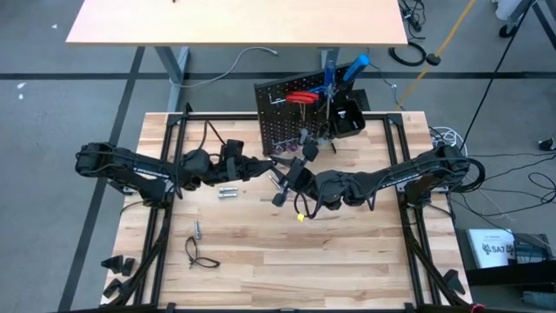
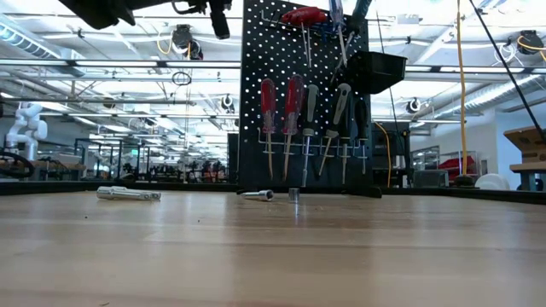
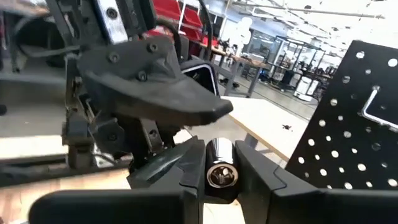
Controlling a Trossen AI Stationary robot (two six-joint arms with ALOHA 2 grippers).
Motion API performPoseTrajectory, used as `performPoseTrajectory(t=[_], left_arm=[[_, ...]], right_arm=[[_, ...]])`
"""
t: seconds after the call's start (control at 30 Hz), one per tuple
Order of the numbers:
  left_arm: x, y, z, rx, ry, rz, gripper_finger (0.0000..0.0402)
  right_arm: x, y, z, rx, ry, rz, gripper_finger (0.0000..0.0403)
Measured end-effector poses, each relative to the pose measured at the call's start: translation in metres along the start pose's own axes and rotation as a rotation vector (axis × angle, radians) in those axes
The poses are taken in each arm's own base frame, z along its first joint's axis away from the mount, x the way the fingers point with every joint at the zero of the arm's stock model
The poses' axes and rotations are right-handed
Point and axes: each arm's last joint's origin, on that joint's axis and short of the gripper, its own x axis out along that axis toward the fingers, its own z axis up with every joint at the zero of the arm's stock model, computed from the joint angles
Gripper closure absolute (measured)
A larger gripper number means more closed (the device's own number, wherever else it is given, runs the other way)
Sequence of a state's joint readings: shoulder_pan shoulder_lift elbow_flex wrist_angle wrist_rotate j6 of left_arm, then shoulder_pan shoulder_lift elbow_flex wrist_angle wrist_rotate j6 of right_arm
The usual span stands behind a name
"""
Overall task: Hang tools onto peg board
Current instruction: Put the silver socket into the black bin on the pegboard
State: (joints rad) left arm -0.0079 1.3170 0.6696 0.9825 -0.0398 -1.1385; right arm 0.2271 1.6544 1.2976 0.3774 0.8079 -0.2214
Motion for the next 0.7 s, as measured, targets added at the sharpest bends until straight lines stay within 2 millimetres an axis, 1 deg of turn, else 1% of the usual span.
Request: performPoseTrajectory(t=[0.13,0.23,0.37,0.5,0.7], left_arm=[[-0.002,0.006,0.006,0.025,0.045,0.001,0.0208],[-0.002,0.008,0.01,0.033,0.081,-0.015,0.0207],[-0.003,0.012,0.013,0.046,0.127,-0.012,0.0207],[-0.003,0.017,0.014,0.09,0.152,0.024,0.0206],[-0.005,0.026,0.008,0.221,0.222,0.101,0.0206]], right_arm=[[-0.008,-0.002,0.001,-0.047,0.04,-0.039,0.0351],[-0.021,-0.014,0.019,-0.008,0.021,-0.064,0.0352],[-0.036,-0.028,0.029,-0.007,0.05,-0.056,0.0352],[-0.06,-0.055,0.044,0.053,0.089,-0.048,0.0352],[-0.097,-0.098,0.044,0.16,0.236,-0.06,0.0352]])
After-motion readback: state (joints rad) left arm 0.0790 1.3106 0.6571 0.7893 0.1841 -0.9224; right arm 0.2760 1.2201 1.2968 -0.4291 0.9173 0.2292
